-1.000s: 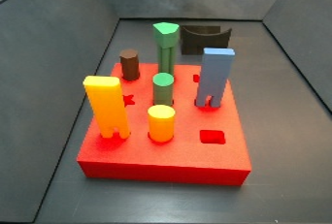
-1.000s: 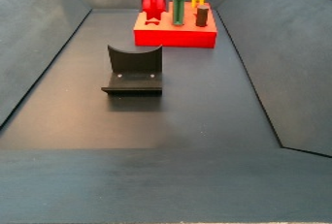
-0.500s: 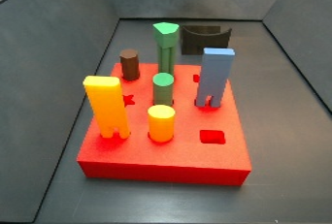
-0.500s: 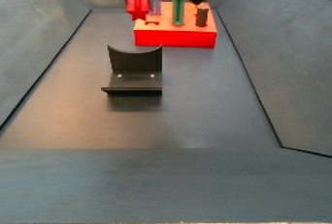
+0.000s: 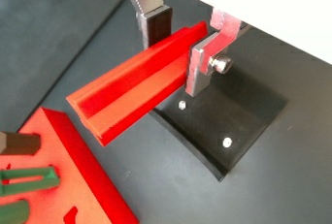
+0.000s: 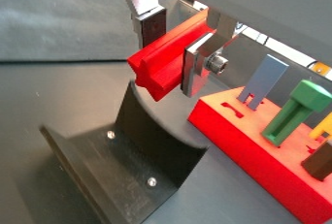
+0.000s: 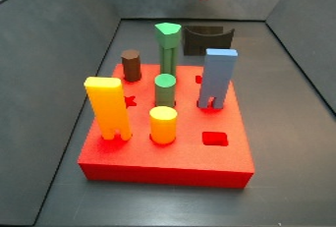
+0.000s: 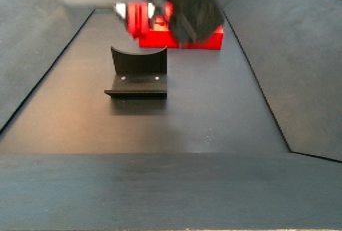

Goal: Pick up the star object. Move up. Place the star object on the fixture. Regrasp the star object. Move to above the board. Insert the star object.
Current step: Place the star object on the fixture.

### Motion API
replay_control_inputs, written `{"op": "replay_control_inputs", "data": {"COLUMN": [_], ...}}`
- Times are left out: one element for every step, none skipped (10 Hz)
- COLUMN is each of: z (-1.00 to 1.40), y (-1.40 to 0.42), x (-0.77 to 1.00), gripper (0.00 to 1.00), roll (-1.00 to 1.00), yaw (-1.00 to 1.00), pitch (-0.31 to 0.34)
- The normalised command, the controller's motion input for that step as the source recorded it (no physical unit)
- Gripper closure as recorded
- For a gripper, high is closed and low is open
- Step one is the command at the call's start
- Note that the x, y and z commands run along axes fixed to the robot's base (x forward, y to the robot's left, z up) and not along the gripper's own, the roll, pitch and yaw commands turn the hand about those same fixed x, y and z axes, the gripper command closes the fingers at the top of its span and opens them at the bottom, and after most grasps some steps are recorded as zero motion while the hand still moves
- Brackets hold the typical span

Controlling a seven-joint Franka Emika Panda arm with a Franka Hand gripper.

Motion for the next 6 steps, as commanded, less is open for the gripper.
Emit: {"op": "replay_control_inputs", "data": {"z": [-1.0, -1.0, -1.0, -1.0, -1.0, -1.0], "y": [0.09, 0.09, 0.1, 0.11, 0.11, 0.12], "x": [0.14, 0.15, 0.16, 0.17, 0.18, 0.19], "gripper": [1.0, 1.0, 1.0, 1.0, 1.0, 1.0], "roll": [-1.0, -1.0, -0.9, -0.74, -0.54, -0.39], "yaw": [-0.08, -0.09, -0.1, -0.11, -0.11, -0.11], "pitch": [0.058, 0.081, 0.082, 0.079, 0.074, 0.071]}}
